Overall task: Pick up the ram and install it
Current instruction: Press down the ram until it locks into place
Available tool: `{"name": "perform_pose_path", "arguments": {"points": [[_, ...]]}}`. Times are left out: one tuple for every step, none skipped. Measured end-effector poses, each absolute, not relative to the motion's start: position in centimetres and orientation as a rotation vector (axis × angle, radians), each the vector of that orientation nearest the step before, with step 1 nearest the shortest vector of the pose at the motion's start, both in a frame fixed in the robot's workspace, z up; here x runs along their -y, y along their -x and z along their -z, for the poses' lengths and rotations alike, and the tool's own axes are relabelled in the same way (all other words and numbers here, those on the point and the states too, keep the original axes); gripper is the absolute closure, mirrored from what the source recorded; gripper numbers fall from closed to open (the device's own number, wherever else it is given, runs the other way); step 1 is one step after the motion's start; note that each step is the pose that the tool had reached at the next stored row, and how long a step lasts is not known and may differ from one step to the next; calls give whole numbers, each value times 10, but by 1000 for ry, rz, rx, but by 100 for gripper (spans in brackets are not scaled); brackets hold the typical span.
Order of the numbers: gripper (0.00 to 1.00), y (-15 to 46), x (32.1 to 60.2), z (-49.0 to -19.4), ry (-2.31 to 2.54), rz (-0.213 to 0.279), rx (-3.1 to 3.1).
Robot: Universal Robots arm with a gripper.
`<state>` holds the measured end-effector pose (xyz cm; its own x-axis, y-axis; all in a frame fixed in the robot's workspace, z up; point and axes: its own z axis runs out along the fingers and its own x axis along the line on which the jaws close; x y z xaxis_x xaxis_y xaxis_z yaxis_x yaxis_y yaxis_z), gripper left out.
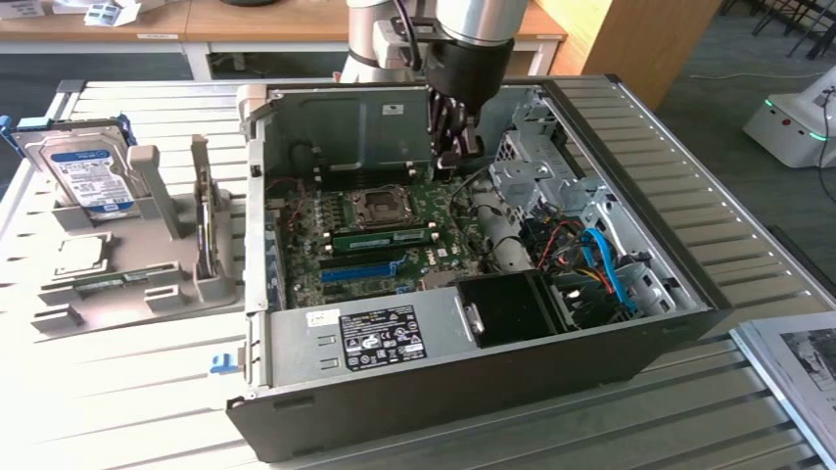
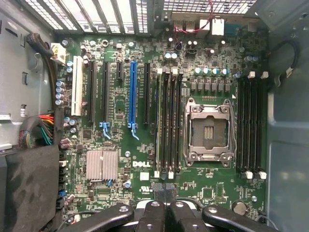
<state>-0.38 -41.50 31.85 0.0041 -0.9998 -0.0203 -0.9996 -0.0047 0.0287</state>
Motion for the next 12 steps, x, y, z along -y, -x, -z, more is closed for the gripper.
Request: {"name": "perform_pose_path", "arguments": {"points": [[90, 4, 415, -318, -2222, 54, 2212], [90, 4, 415, -317, -2222, 54, 2212], [90, 4, 415, -317, -2222, 54, 2212], [90, 4, 415, -316, -2222, 54, 2212], [90, 4, 415, -315, -2222, 54, 2212], [90, 4, 415, -315, -2222, 54, 2212], [90, 4, 415, -314, -2222, 54, 2212], [90, 4, 415, -313, -2222, 54, 2212], [90, 4, 415, -313, -2222, 54, 2212], [90, 4, 415, -312, -2222, 54, 2212], [90, 4, 415, -311, -2222, 54, 2212], [90, 4, 415, -311, -2222, 54, 2212]]}}
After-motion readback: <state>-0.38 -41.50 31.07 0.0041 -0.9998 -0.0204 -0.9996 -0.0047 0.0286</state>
